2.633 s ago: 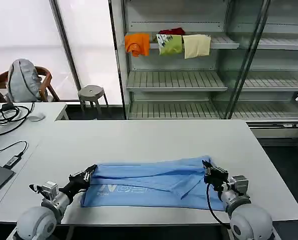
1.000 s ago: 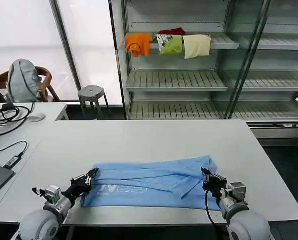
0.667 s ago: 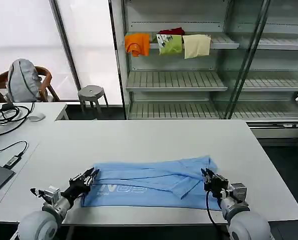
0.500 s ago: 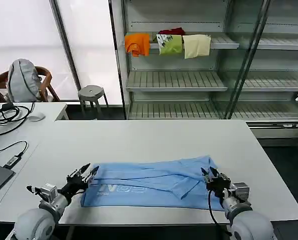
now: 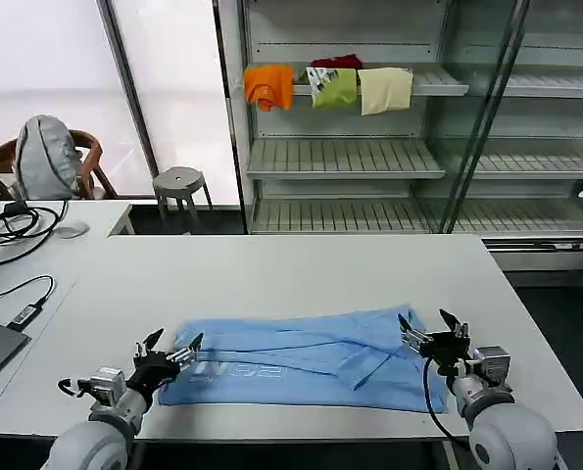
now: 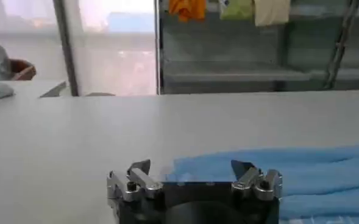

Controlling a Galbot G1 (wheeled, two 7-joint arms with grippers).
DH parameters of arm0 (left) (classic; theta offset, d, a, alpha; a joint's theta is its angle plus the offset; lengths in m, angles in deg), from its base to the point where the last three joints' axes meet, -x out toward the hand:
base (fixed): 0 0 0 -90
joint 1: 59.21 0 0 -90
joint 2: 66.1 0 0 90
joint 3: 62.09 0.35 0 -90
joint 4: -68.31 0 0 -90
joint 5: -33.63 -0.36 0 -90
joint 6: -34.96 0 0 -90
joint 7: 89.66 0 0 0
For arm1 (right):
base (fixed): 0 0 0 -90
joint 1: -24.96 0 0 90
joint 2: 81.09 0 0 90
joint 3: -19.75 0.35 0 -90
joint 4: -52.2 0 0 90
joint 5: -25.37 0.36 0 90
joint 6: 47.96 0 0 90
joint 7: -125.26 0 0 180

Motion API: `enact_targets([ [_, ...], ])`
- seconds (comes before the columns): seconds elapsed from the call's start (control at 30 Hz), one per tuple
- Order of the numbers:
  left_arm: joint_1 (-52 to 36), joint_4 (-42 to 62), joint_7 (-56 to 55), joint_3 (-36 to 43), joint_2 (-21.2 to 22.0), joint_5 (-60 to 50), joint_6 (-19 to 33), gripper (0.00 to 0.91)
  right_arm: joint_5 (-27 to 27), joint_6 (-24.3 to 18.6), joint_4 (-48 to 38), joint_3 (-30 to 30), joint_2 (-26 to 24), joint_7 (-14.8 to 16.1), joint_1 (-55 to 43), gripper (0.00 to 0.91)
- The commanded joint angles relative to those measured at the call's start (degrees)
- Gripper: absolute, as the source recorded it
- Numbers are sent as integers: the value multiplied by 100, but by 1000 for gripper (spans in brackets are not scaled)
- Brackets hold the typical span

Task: Fold and organize the clothes.

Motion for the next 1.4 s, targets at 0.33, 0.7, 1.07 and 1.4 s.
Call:
enact_targets([
  [0.33,-338,157,-1798,822,135,454,38,907,-173,-2,34,10,87,15,-50,907],
  [0.7,-301,225,-1790,1055,214,248,20,222,-209,-5,37,56,123,15,17,907],
  [1.07,-304,92,-1797,1132,189,250,18,20,-209,-5,69,105,132,4,80,907],
  [1.4,-317,132,-1710,1158,221,78,37,20,-221,-5,73,105,151,-5,96,907],
])
